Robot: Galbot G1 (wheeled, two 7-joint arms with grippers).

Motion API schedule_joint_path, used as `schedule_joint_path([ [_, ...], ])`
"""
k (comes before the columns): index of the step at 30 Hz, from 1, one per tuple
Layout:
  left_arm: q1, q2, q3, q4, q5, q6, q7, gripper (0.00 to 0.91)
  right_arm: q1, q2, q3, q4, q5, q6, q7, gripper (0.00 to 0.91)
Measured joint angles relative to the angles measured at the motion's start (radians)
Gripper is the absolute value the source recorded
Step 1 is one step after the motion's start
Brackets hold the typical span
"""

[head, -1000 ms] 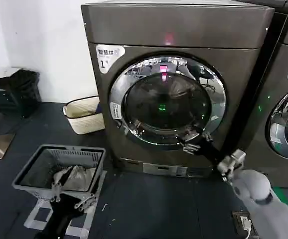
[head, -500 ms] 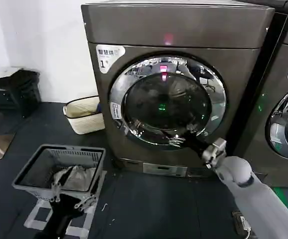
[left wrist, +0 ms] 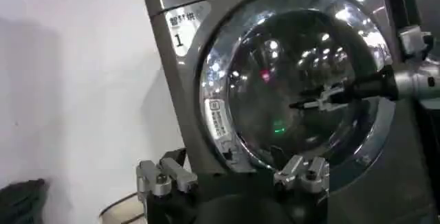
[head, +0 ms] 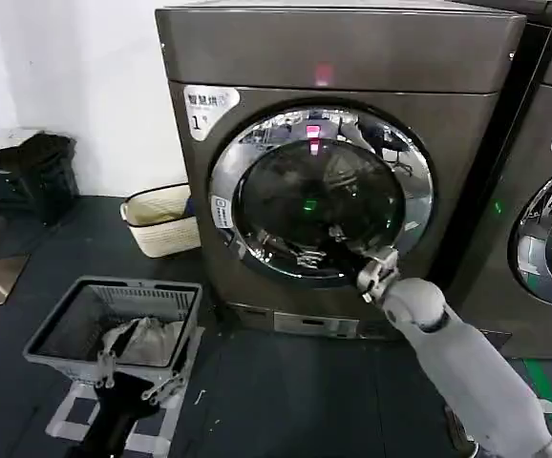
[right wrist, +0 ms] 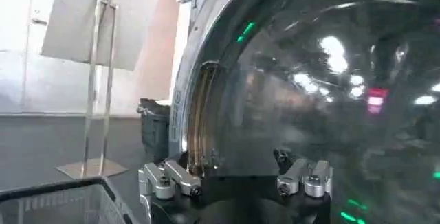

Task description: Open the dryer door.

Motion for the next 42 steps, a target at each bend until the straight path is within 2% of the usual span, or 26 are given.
schedule_joint_path([
  [42,-0.005,-0.005,-0.002,-0.001,-0.011,0.002,0.001,0.907,0.186,0.232,-0.116,-0.269,-0.045,0.007,-0.014,0.907],
])
